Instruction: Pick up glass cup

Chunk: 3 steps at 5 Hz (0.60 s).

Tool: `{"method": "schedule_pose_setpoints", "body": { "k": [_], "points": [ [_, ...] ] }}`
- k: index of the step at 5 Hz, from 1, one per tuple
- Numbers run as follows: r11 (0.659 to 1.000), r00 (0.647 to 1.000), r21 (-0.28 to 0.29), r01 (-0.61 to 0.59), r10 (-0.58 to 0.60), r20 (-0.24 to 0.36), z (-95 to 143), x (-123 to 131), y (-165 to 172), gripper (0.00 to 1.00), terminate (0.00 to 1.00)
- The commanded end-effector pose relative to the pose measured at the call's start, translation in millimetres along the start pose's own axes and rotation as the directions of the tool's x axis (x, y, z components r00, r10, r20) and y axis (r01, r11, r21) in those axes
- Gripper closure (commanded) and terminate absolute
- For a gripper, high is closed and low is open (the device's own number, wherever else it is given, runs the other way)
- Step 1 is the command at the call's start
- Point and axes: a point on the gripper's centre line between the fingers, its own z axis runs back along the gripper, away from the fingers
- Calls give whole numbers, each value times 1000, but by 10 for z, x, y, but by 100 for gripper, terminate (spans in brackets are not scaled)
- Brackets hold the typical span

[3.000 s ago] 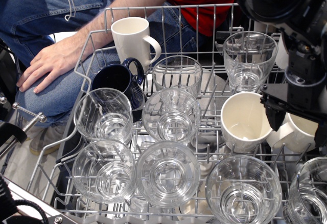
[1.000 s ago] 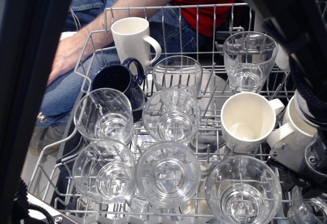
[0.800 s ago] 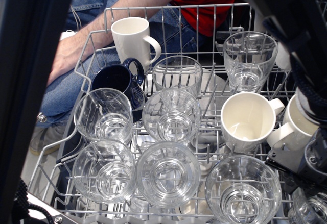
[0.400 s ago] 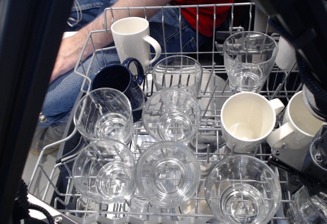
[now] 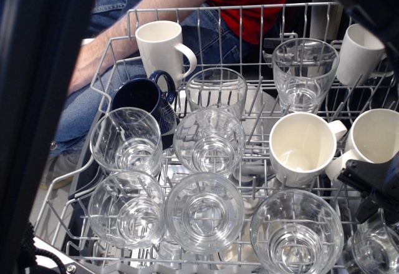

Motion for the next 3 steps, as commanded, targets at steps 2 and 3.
{"method": "schedule_pose_setpoints", "body": {
  "k": [2,3],
  "points": [
    [992,993,-125,8,7,116,784,437,91,100,0],
    [968,996,-251,21,2,93,671,457,232,100,100]
  ]
}}
